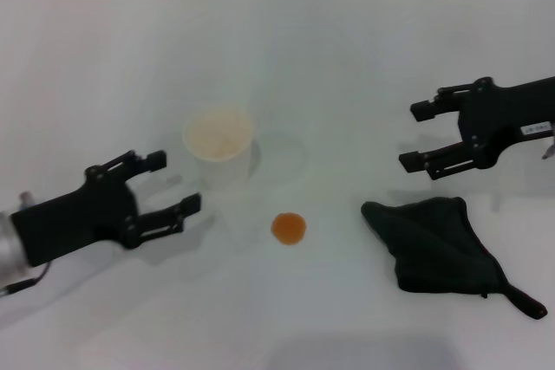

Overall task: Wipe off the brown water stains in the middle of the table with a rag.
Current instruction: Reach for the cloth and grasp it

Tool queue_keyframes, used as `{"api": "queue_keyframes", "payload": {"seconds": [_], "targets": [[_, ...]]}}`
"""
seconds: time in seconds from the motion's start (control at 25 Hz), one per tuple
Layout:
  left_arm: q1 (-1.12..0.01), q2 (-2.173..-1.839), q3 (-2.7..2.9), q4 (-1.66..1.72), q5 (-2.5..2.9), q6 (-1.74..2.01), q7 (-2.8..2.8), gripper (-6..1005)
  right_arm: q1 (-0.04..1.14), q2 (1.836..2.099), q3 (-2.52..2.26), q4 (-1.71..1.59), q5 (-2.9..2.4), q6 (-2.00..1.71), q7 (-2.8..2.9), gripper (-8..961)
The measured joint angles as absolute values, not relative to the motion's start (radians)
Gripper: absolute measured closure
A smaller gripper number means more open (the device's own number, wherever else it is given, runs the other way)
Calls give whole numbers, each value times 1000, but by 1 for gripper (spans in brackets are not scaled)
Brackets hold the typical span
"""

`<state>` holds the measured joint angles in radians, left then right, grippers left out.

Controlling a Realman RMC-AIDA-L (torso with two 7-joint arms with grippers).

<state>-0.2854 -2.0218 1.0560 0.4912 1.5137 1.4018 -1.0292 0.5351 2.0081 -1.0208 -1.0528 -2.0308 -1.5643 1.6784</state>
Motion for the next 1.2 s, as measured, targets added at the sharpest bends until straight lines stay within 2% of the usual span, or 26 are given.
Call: {"api": "queue_keyframes", "payload": {"seconds": [0.24,0.44,0.52,0.6,0.92,1.2], "targets": [[-227,-1969,1049,702,1643,1587,-1235,119,480,2011,-1051,-1166,-2040,-1604,1799,132],[-236,-1933,1032,777,1716,1715,-1303,119,447,2012,-1124,-1253,-2062,-1619,1892,132],[-243,-1928,1024,810,1754,1752,-1323,119,448,2012,-1178,-1284,-2102,-1622,1956,132],[-249,-1932,1022,845,1803,1761,-1343,119,450,2012,-1224,-1301,-2137,-1624,2003,132],[-258,-1988,1021,952,1942,1747,-1361,120,453,2013,-1366,-1308,-2180,-1566,2087,169],[-261,-1998,1023,960,1962,1745,-1357,120,439,2014,-1436,-1271,-2184,-1485,2053,195]]}}
